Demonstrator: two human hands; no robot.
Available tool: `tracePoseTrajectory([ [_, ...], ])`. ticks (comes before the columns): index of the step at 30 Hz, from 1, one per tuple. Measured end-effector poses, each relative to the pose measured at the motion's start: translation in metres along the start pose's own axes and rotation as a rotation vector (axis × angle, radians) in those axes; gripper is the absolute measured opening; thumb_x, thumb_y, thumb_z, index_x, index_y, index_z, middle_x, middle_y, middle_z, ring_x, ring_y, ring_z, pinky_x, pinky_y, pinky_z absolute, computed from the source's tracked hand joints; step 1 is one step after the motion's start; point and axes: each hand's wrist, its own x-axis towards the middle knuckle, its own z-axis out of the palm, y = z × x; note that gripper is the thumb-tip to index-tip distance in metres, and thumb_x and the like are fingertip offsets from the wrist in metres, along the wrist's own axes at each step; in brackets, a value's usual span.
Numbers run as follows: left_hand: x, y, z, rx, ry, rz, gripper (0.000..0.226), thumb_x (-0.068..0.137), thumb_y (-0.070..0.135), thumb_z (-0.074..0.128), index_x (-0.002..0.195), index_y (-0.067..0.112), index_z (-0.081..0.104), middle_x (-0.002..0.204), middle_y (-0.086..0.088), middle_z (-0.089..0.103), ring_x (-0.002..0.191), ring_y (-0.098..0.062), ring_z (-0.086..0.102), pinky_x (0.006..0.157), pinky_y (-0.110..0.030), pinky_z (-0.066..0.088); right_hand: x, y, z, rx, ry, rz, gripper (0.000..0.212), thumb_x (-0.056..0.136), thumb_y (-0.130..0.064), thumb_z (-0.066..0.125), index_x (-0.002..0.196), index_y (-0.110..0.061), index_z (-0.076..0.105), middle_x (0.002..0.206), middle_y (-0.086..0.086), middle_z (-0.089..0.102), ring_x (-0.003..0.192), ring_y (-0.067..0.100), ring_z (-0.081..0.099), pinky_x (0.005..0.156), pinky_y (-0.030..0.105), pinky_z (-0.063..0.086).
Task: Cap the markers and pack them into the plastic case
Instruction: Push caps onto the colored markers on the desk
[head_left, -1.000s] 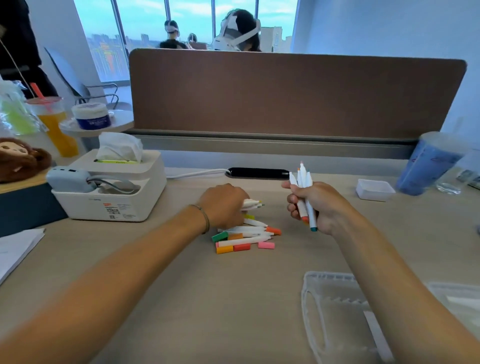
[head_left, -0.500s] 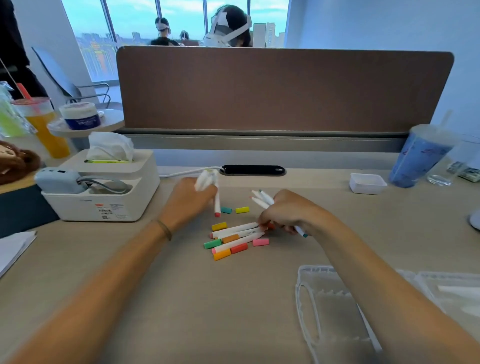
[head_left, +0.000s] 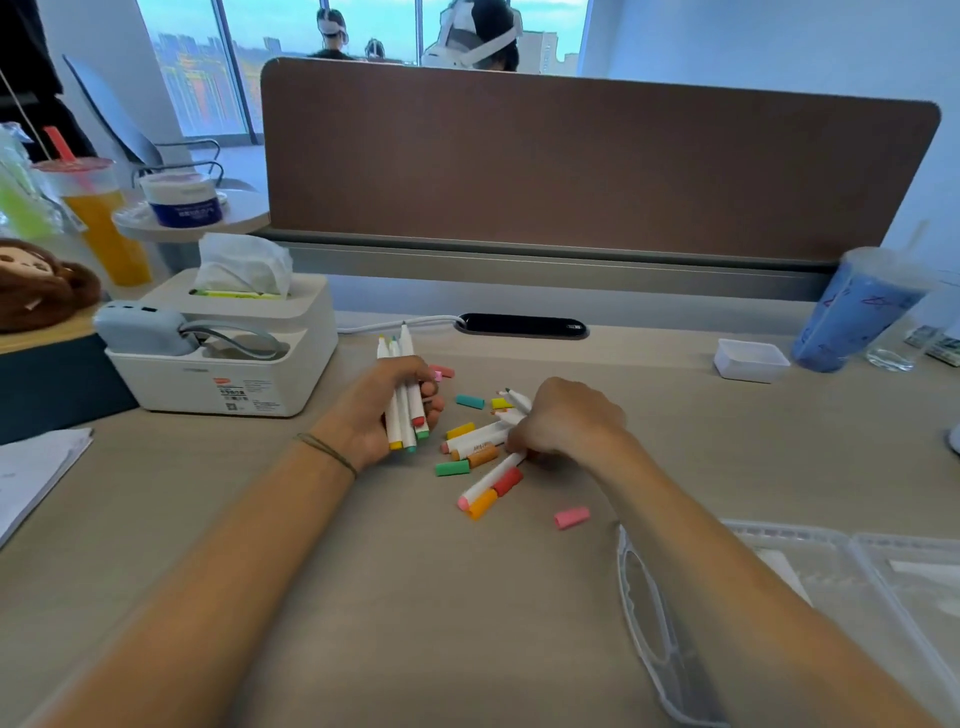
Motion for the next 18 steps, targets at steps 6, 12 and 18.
tracePoseTrajectory([
  [6,0.009,-0.003,0.003,0.409,0.117,0.045,0.047,0.087,0.038,0.076,0.118,0.005,0.065,0.058,-0.001,0.053,0.043,-0.011,0.045,0.04,-0.021,0.04,0.006,0.014,0.003,0.603,-0.18,0.141,0.015,0.078,-0.019,0.072,0.071,-0.006,0.07,0.05,0.003,0.057,0.044,0.018,0.046,0.047,0.024,0.037],
  [12,0.02,-0.015,0.017,1.175,0.202,0.356,0.036,0.08,0.04,0.079,0.097,0.013,0.063,0.082,-0.003,0.062,0.068,-0.016,0.058,0.063,-0.03,0.052,0.003,0.04,-0.016,1.239,-0.26,0.2,0.009,0.093,-0.016,0.051,0.095,-0.008,0.054,0.063,0.008,0.071,0.049,0.017,0.063,0.042,0.02,0.041],
  [18,0.031,-0.004,0.045,1.622,0.197,0.39,0.047,0.077,0.051,0.078,0.103,0.016,0.059,0.089,0.002,0.059,0.084,-0.019,0.059,0.069,-0.031,0.05,0.004,0.056,-0.016,1.544,-0.285,0.292,0.018,0.102,-0.028,0.058,0.094,-0.013,0.053,0.058,0.006,0.057,0.043,0.016,0.063,0.045,0.023,0.049],
])
